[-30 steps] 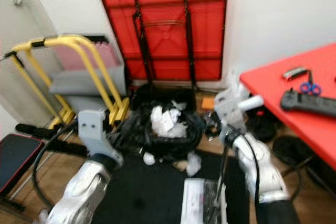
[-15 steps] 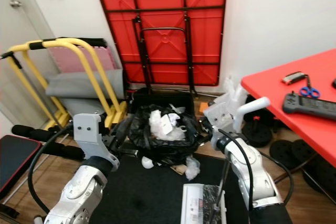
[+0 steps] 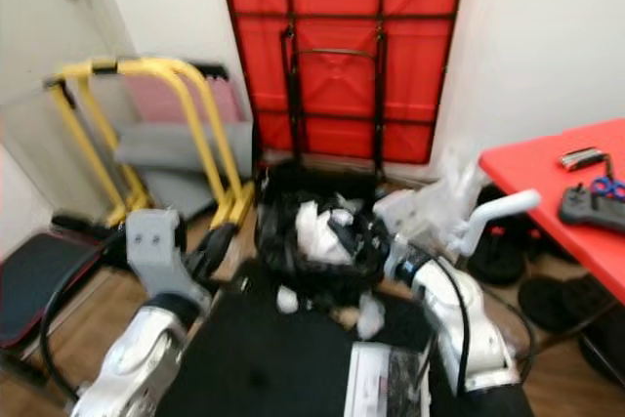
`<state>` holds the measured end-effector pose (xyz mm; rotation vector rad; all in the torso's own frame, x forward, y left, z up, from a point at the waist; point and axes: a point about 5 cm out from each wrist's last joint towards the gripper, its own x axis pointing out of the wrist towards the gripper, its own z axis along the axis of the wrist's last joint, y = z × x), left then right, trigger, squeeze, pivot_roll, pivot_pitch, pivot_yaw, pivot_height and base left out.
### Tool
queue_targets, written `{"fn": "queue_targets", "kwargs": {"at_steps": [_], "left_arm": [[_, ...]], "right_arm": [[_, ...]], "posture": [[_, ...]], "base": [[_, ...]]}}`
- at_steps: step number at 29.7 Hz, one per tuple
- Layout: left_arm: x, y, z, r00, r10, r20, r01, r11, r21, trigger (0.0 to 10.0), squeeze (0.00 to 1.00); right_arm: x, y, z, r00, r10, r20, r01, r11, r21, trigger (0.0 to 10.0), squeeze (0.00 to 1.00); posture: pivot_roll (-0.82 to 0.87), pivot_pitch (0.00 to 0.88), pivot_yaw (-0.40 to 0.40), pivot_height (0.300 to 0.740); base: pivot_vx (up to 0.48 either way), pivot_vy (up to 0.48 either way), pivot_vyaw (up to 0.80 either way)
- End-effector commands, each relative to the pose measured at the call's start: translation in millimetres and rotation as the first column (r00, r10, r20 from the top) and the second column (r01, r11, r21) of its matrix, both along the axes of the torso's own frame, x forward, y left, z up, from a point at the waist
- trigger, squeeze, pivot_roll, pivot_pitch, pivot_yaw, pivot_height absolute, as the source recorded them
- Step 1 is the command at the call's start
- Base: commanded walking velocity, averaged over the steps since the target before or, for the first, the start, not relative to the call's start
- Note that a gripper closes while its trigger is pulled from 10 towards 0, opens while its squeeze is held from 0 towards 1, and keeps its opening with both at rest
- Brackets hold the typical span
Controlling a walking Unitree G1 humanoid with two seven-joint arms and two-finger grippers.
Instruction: Sweep floor
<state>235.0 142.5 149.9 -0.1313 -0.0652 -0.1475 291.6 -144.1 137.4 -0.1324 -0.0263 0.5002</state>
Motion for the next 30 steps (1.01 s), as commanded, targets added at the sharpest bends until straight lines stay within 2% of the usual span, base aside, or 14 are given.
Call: {"fn": "queue_targets", "kwargs": {"at_steps": [1,3,12,19,24,27,30], "left_arm": [[-0.6,0.7,1.8,1.0,-0.012,0.009,0.012,1.0,0.014,10.0,0.0],[-0.8,0.7,2.0,1.0,-0.014,0.009,0.013,1.0,0.014,10.0,0.0],[-1.8,1.4,2.1,1.0,-0.018,0.009,0.018,1.0,0.015,10.0,0.0],[-1.9,1.4,2.2,1.0,-0.022,0.011,0.022,1.0,-0.001,10.0,0.0],[-2.1,1.1,2.2,1.0,-0.03,0.008,0.03,1.0,-0.005,10.0,0.0],[-2.7,-0.7,1.8,0.998,-0.057,0.002,0.057,0.998,-0.015,10.0,0.0],[-3.9,-3.3,1.6,0.995,-0.098,-0.003,0.098,0.995,-0.026,10.0,0.0]], "right_arm": [[-0.5,2.3,-0.2,1.0,0.007,-0.003,-0.007,1.0,0.004,10.0,0.0],[-0.8,2.4,-0.7,1.0,0.015,-0.007,-0.015,1.0,-0.009,10.0,0.0],[-1.6,3.8,-0.3,1.0,0.004,0.019,-0.004,0.999,-0.033,10.0,0.0],[-1.1,3.2,-0.8,1.0,-0.01,0.018,0.011,0.999,-0.048,10.0,0.0],[2.0,0.7,-3.5,0.997,-0.078,0.001,0.078,0.993,-0.087,10.0,0.0],[6.3,-3.9,-5.5,0.989,-0.145,-0.031,0.141,0.986,-0.094,10.0,0.0],[7.1,-4.1,-4.7,0.989,-0.142,-0.039,0.138,0.987,-0.087,10.0,0.0]], "posture": [[-0.11,0.0,0.012,0.74],[-0.11,0.0,0.012,0.74],[-0.11,0.0,0.016,0.74],[-0.11,0.0,0.016,0.74],[-0.11,0.0,0.016,0.74],[-0.11,0.0,0.016,0.735],[-0.11,0.0,0.014,0.725]], "base": [[0.307,0.0,0.41],[0.311,0.0,0.8],[0.305,0.0,0.0],[0.0,0.0,0.0],[0.0,0.0,0.0],[0.0,0.0,0.0],[0.0,0.0,0.0]]}}
